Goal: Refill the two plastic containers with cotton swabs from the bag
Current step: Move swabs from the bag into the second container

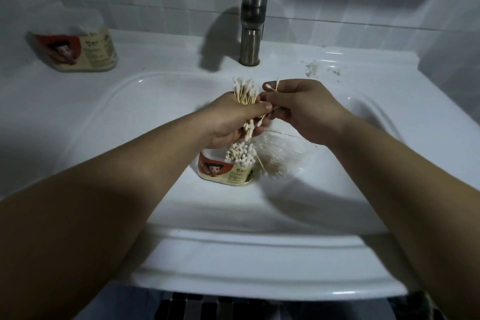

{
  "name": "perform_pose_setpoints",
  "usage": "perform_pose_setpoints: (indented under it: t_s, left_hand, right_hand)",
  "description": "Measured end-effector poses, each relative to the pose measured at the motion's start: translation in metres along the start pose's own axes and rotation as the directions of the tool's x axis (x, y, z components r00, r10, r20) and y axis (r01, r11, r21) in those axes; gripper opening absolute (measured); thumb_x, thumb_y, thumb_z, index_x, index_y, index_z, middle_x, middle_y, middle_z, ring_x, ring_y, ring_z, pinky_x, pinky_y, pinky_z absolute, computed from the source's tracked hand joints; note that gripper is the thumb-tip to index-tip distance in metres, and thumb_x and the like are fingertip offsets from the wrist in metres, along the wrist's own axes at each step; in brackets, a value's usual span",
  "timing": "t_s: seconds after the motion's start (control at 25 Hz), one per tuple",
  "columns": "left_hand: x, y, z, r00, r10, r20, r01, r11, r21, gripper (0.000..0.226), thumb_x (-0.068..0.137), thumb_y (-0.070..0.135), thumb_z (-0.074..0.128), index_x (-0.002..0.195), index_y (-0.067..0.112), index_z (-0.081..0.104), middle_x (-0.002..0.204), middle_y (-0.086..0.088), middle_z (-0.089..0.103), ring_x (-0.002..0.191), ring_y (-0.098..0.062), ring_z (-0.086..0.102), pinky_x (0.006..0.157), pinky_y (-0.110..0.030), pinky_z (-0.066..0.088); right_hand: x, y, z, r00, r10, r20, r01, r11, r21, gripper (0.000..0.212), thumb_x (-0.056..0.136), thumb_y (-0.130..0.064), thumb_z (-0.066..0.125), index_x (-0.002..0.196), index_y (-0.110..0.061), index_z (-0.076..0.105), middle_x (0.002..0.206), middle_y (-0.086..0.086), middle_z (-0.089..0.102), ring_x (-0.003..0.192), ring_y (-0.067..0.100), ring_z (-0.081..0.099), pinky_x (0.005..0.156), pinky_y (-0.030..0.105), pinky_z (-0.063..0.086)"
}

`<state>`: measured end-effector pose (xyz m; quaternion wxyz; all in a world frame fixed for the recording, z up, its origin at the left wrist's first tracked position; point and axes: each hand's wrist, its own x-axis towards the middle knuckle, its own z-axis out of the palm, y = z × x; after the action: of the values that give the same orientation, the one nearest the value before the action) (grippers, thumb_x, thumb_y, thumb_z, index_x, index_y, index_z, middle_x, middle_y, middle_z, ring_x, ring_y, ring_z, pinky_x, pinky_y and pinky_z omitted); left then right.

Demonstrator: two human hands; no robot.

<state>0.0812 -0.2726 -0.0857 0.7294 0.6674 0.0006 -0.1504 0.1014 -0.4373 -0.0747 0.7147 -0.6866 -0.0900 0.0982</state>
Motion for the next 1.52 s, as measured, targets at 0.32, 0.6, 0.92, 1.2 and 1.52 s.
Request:
perform_pose_setpoints:
  t_s: [0.32,0.6,0.92,1.2,1.52]
  left_hand:
    - [0.01,-0.005,-0.007,0.999,-0.033,0.014,0.031,0.997,0.076,0.016,0.098,0.003,0.059,0.091,0.01,0.072,0.071,-0.003,0.062,0.062,-0.014,0.054,0.061,-0.029,0.044]
    - [0.005,-0.003,-0.005,0.997,-0.076,-0.023,0.079,0.977,0.2,0.007,0.099,0.013,0.062,0.097,0.007,0.064,0.065,-0.001,0.049,0.051,-0.009,0.045,0.047,-0.022,0.041]
    - [0.006,-0.002,-0.006,0.985,-0.038,-0.169,0.062,0.988,0.139,0.024,0.102,0.025,0.061,0.081,0.011,0.061,0.061,-0.002,0.052,0.051,-0.015,0.05,0.055,-0.028,0.048]
    - [0.006,0.0,-0.002,0.98,0.004,-0.199,0.01,0.997,0.07,0.023,0.098,0.033,0.066,0.09,0.011,0.067,0.061,0.001,0.058,0.057,-0.014,0.054,0.066,-0.032,0.047]
    - [0.005,0.006,0.001,0.977,-0.083,-0.195,0.033,0.969,-0.245,0.026,0.105,0.022,0.056,0.082,0.009,0.058,0.057,-0.002,0.056,0.053,-0.014,0.057,0.06,-0.03,0.053]
  right_hand:
    - [0.004,0.005,-0.007,0.994,0.05,-0.093,-0.045,0.997,0.056,0.01,0.094,0.004,0.065,0.093,0.012,0.071,0.086,0.019,0.072,0.08,0.025,0.07,0.079,0.025,0.058]
    - [0.0,0.0,-0.003,0.993,-0.001,-0.12,-0.012,0.995,-0.102,0.012,0.092,0.007,0.066,0.103,0.005,0.07,0.09,0.018,0.072,0.076,0.024,0.074,0.077,0.027,0.061]
    - [-0.004,-0.004,-0.002,0.989,0.016,-0.148,-0.056,0.961,-0.271,0.021,0.089,0.005,0.071,0.11,0.005,0.067,0.092,0.023,0.073,0.077,0.029,0.076,0.078,0.036,0.064]
    - [-0.01,-0.005,0.01,0.999,-0.014,-0.031,0.005,0.965,-0.263,0.022,0.088,-0.004,0.076,0.091,-0.006,0.055,0.086,0.025,0.074,0.07,0.03,0.072,0.061,0.033,0.058]
    - [-0.016,0.0,0.015,0.971,-0.129,0.2,0.236,0.626,-0.743,0.06,0.059,-0.041,0.097,0.097,-0.027,0.052,0.091,-0.01,0.066,0.067,-0.001,0.059,0.063,0.017,0.046]
